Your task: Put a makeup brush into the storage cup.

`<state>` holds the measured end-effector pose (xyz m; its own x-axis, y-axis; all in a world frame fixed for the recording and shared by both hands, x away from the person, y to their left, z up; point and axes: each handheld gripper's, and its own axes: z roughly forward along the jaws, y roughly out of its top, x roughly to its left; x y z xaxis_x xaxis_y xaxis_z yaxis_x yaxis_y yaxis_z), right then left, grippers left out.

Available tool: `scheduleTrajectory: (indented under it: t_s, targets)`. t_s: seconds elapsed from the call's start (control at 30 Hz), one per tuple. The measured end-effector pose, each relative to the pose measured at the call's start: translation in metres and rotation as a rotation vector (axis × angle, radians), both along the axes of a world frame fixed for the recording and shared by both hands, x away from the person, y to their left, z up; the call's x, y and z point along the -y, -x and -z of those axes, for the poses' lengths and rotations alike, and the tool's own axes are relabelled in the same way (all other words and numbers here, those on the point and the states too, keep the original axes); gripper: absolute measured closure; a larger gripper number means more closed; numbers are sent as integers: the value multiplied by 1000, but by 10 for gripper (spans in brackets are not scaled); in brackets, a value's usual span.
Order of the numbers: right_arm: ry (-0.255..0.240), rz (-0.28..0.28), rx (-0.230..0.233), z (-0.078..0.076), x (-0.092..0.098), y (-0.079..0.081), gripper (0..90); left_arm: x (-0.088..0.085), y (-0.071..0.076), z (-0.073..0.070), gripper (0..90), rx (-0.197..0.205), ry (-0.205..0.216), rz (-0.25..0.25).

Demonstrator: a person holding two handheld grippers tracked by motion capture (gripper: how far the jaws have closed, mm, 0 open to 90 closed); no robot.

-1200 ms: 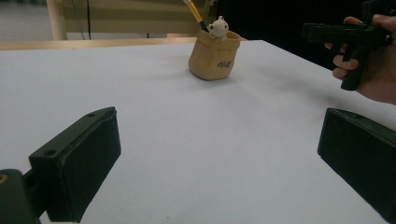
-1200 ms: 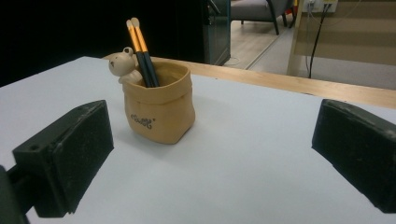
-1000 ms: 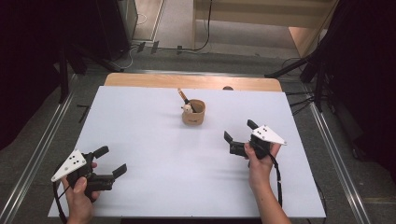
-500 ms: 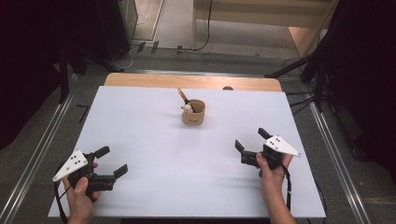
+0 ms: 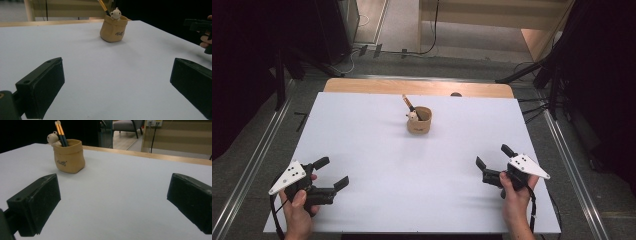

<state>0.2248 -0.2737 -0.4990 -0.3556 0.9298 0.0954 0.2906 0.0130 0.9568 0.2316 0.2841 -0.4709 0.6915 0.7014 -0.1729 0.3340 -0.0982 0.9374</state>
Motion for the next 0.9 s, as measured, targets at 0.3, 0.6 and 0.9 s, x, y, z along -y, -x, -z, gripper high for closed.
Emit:
scheduleTrajectory:
  t_s: [0.3,0.6,0.9]
  targets:
    - [4,19,-10,5,15,14,0,0,0,0,0,0,-1,-1]
    - [8,31,-16,8,27,28,0,1,1,0,0,2,-3,0]
    - [10,41,-25,11,36,39,0,1,1,0,0,1,-6,2]
